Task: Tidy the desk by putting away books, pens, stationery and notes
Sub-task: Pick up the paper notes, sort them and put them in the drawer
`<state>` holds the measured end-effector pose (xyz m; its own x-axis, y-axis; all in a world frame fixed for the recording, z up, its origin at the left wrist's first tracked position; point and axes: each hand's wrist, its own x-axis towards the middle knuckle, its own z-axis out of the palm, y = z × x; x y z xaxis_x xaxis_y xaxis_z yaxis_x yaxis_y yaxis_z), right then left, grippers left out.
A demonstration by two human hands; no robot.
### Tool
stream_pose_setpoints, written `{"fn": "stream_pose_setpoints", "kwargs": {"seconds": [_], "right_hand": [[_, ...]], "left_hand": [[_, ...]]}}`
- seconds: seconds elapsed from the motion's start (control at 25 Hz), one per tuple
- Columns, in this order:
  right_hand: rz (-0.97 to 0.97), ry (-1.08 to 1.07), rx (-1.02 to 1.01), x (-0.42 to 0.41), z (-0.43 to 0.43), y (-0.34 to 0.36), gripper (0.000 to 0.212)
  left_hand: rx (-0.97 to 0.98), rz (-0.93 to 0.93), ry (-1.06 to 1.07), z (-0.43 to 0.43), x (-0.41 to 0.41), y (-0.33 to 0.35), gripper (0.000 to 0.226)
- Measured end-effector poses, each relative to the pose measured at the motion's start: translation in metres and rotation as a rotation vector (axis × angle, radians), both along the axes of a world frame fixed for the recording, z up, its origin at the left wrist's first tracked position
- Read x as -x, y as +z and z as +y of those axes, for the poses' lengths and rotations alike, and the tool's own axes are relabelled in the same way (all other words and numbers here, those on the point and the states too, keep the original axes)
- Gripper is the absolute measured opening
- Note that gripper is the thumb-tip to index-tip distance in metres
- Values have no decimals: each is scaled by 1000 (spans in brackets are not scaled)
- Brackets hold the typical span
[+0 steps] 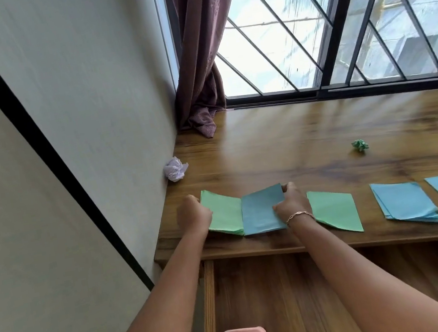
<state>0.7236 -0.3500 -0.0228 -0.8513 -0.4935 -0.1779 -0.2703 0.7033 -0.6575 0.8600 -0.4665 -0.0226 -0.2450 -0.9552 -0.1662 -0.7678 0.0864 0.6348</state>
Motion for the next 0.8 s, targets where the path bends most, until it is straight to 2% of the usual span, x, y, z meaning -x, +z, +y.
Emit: {"fn": "stream_pose_setpoints", "kwargs": {"seconds": [0.16,0.24,0.36,0.44,0.52,0.64,0.8], "right_hand": [[-177,27,211,5,33,12,35],[-343,13,350,-1,60,24,35],[-735,-34,487,-14,109,36,26],[-964,-56,468,-23,134,30,22],[-1104,-49,414,-32,148,16,19],[-1180,-52,362,-40,156,-4,18],[-1089,-56,281,-34,149,-27,15]], "left_hand": [[-82,325,18,25,-27,14,26],[-92,417,-10,48,-44,25,22],[-141,448,-53,88,-62,31,22],[-245,450,-51,110,-65,23,23],[-325,414,-47,128,-63,9,22],[-386,352,-73,144,-56,-11,24],[-419,286,-76,146,-44,-26,23]]}}
